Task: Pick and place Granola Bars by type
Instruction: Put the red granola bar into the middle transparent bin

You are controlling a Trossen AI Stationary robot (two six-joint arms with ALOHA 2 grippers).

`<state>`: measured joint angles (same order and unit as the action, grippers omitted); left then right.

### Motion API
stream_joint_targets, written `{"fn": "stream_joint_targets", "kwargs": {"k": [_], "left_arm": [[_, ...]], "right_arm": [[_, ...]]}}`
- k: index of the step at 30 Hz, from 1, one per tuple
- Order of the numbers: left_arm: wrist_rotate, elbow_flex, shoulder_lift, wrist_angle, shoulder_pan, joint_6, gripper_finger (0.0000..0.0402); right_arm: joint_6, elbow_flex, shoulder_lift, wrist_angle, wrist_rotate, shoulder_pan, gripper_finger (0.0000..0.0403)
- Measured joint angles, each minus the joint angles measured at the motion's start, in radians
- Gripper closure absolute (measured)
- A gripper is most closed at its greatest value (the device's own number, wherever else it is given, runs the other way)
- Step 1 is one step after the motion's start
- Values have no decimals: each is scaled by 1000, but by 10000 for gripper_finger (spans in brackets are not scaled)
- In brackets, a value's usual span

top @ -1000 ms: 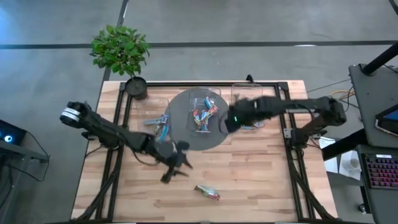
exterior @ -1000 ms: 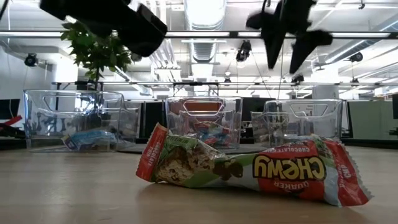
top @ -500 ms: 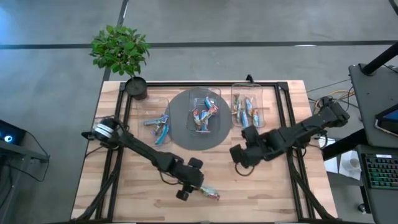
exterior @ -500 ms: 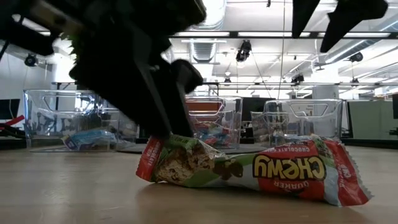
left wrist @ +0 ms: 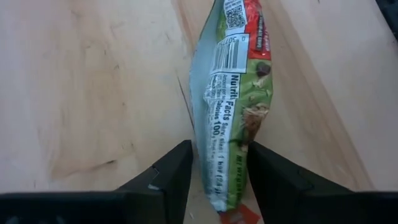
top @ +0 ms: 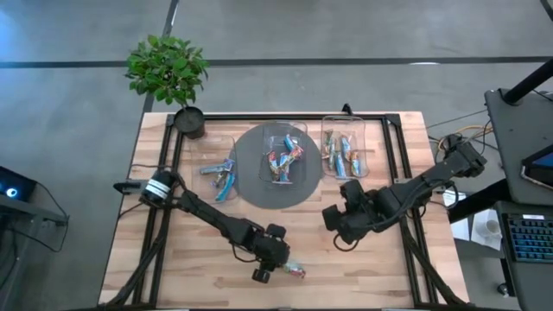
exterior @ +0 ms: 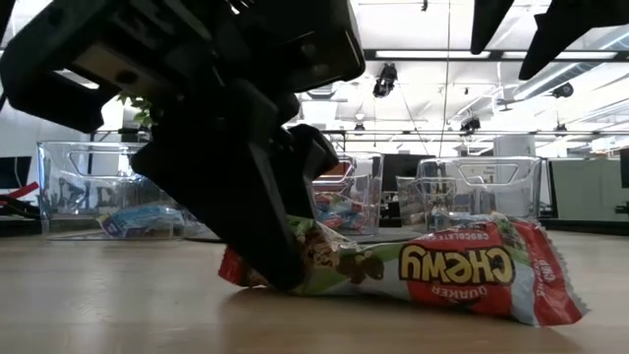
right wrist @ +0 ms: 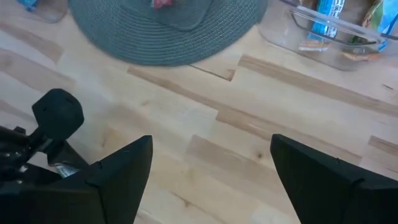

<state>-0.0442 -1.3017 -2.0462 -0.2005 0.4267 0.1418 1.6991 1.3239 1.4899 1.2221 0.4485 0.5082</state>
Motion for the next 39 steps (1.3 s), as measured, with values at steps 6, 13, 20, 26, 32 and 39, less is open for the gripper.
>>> {"fn": "stream_joint_targets", "kwargs": {"k": [6,13,20,26,32,39], "left_arm": [[8,10,40,-46,-36,52,337],[94,43,204,-10,-140,330,380],[521,206,474,84,-275,694,363],[463,381,562,315,-515,845,372],[228,421,452,414,-684,927,363],[129,382,358,415,-676,933,315]], "right_arm": [[35,0,0,0,104,0,94],[135,36,-2,0,255,0,106],[168,104,-9,10,346,-2,107],[167,152,-9,26,432,-9,104],[163,157,-8,14,437,-18,103],[157,156,-8,-5,431,-15,104]]}}
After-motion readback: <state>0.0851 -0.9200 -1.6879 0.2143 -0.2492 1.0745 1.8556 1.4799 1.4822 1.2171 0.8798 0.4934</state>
